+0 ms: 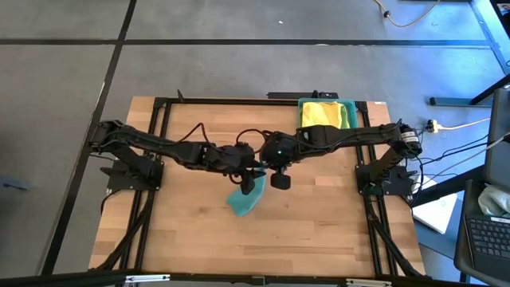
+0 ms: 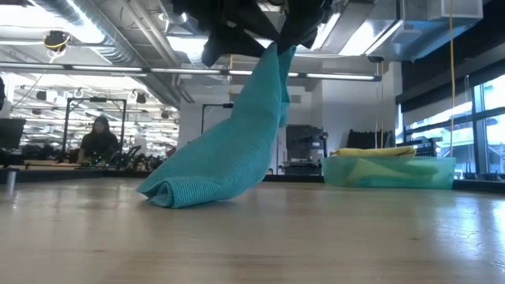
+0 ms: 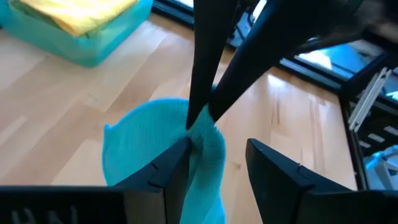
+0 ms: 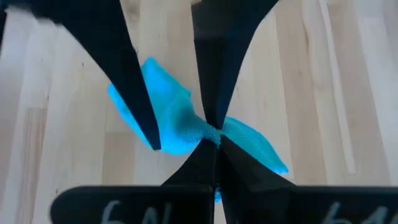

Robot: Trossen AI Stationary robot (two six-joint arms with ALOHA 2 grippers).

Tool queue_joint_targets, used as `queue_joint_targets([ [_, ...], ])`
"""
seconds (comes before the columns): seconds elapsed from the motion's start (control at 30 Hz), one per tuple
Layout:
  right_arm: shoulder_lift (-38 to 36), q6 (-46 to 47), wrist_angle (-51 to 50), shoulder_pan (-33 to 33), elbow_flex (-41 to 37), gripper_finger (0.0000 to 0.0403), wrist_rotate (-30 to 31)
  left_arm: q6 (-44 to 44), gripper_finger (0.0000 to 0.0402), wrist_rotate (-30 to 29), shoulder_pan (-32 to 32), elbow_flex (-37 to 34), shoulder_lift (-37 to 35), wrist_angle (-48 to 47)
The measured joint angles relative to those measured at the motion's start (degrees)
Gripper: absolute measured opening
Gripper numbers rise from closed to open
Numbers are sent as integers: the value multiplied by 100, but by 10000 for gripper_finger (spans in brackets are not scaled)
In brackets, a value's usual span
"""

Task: Fold microfiber towels
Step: Fold the blue microfiber cloth

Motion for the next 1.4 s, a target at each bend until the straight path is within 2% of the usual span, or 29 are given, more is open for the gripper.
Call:
queue_joint_targets([
  [0.27,-3,151,275,-10,9,7,-206,-104,150,-111,-2,-14,79,-139],
  [0.73,15,112,155,-8,9,7,-272,-496,146,-343,15,-12,70,-9],
  [0.87,17,18,-12,-8,9,7,-271,-745,114,-335,15,-12,68,-240],
  [1.07,22,-30,-159,-8,9,7,-277,-981,12,-27,6,-12,65,-500],
  [1.4,22,-30,-159,-8,9,14,-279,-1077,1,-46,7,123,46,-676],
])
